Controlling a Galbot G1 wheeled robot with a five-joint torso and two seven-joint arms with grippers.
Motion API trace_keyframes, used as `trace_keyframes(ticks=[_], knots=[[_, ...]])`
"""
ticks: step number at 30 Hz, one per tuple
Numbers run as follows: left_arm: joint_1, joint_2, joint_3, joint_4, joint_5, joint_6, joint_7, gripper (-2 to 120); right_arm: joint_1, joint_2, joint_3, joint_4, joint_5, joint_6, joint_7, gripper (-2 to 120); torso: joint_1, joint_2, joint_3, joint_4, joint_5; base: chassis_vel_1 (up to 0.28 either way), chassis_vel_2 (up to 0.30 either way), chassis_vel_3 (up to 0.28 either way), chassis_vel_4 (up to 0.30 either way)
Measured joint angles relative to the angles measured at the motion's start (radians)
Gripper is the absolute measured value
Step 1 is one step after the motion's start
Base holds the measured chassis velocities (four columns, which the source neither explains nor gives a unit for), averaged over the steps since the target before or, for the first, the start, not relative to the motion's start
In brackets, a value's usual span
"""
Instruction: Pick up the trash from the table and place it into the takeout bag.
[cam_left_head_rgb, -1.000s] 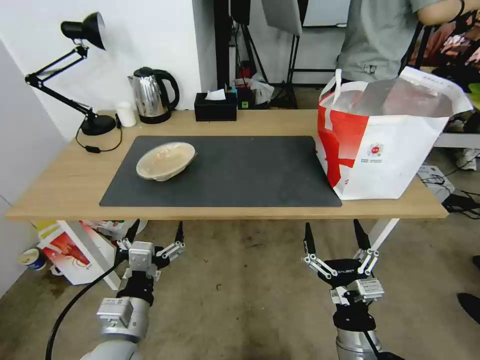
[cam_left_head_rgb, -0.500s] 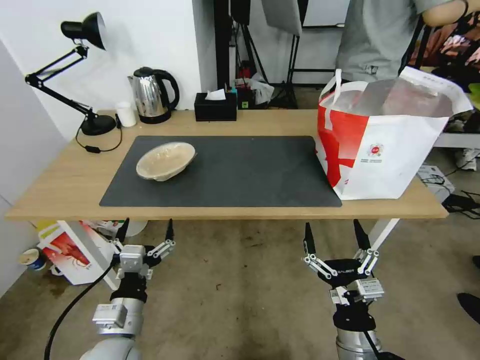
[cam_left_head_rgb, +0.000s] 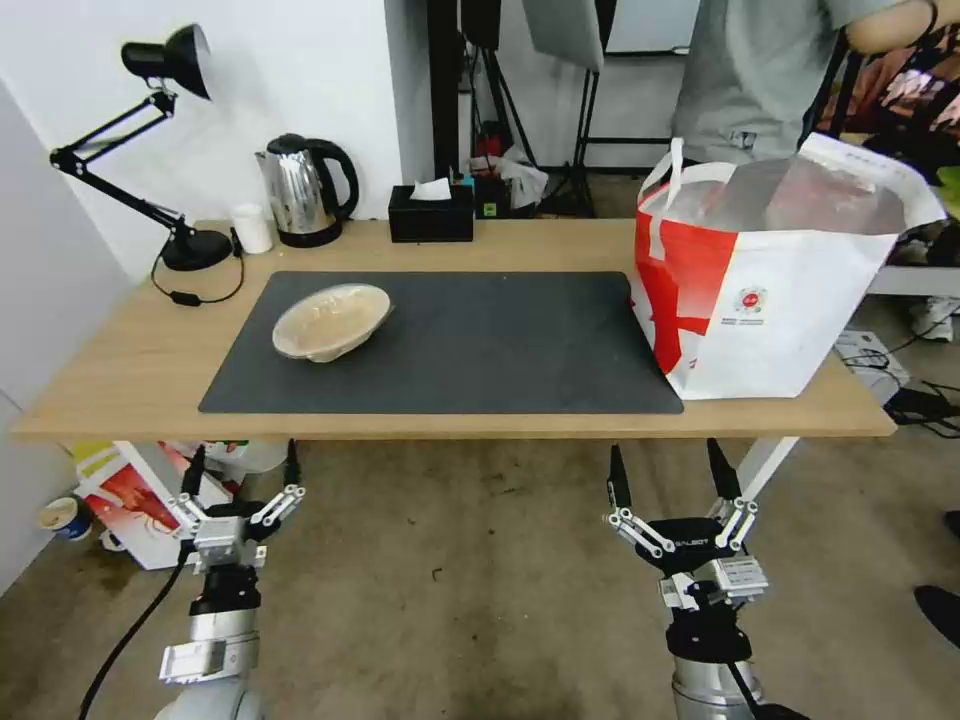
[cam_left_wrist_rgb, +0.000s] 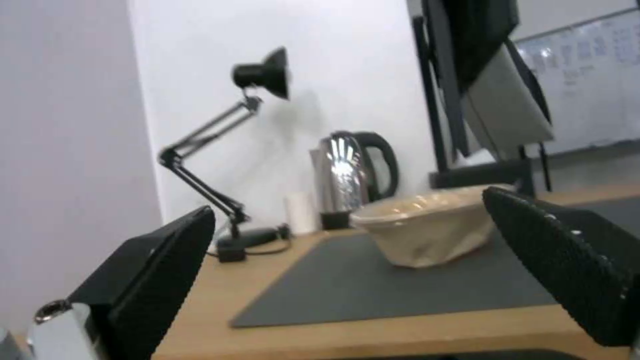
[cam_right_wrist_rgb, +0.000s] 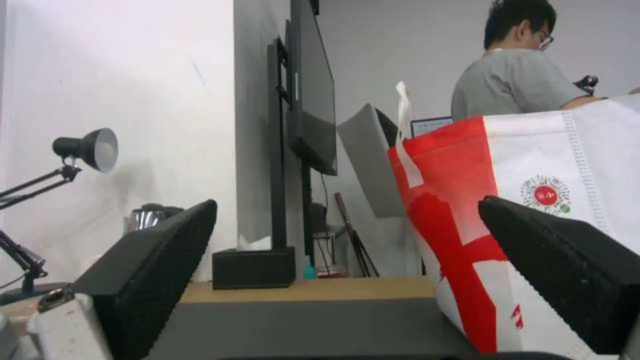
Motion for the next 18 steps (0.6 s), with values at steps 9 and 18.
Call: trace_keyframes(ticks=[9, 18], knots=[[-0.026, -0.004, -0.033, 0.073, -0.009, -0.117, -0.003, 100, 0.0, 0.0, 0.0, 0.0, 0.0, 0.0, 0.0, 100, 0.0, 0.0, 0.0, 0.0, 0.0, 0.0, 0.0, 0.0, 0.0], [-0.026, -0.003, -0.033, 0.073, -0.01, -0.117, -0.003, 100, 0.0, 0.0, 0.0, 0.0, 0.0, 0.0, 0.0, 100, 0.0, 0.0, 0.0, 0.0, -0.0002, 0.0, 0.0, 0.0, 0.0]])
